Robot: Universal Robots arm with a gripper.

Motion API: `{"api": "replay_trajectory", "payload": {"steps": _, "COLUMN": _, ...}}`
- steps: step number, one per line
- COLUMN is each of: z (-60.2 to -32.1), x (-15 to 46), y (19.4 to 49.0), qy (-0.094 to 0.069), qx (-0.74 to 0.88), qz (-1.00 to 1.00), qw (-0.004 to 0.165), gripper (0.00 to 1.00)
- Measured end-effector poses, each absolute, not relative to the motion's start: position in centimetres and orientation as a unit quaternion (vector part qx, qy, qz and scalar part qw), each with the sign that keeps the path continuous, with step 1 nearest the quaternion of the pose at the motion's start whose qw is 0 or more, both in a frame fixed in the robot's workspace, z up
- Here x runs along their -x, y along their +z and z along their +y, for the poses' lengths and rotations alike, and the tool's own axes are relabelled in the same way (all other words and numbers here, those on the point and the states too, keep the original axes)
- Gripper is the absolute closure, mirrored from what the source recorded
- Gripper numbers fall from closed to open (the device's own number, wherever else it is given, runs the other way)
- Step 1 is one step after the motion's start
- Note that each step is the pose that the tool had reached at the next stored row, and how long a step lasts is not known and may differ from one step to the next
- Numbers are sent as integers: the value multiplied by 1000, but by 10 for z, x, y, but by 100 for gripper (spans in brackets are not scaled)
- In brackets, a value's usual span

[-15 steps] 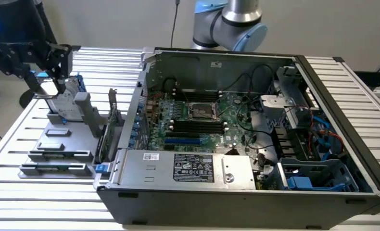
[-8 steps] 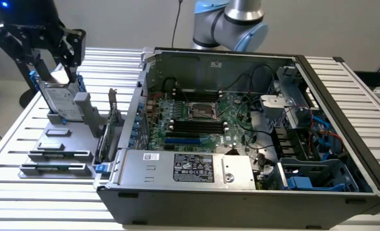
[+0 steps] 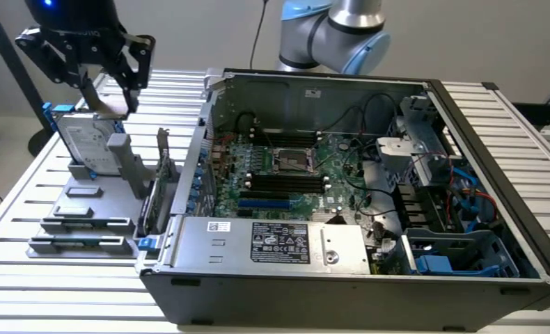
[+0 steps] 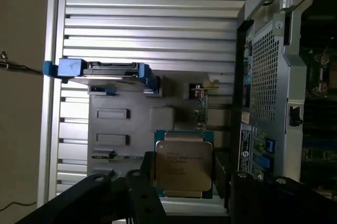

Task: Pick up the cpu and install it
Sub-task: 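Pick up the cpu and move it towards the insertion slot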

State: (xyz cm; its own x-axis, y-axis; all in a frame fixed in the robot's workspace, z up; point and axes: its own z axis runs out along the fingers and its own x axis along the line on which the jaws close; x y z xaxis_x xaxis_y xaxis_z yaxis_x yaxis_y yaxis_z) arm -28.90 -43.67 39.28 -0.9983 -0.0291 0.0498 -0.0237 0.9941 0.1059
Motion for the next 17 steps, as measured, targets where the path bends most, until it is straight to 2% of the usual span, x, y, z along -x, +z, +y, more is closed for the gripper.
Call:
{"api": "replay_trajectory", "payload": {"steps": 7, "z": -437, "x": 257, "y": 393, "qy": -62, "qx": -13, "qz": -998, "qw": 25, "gripper": 46}}
{"api": "replay_trajectory", "payload": {"steps": 17, "z": -437, "x": 211, "y": 392, "qy": -64, "qx": -14, "qz": -998, "qw": 25, "gripper": 46}}
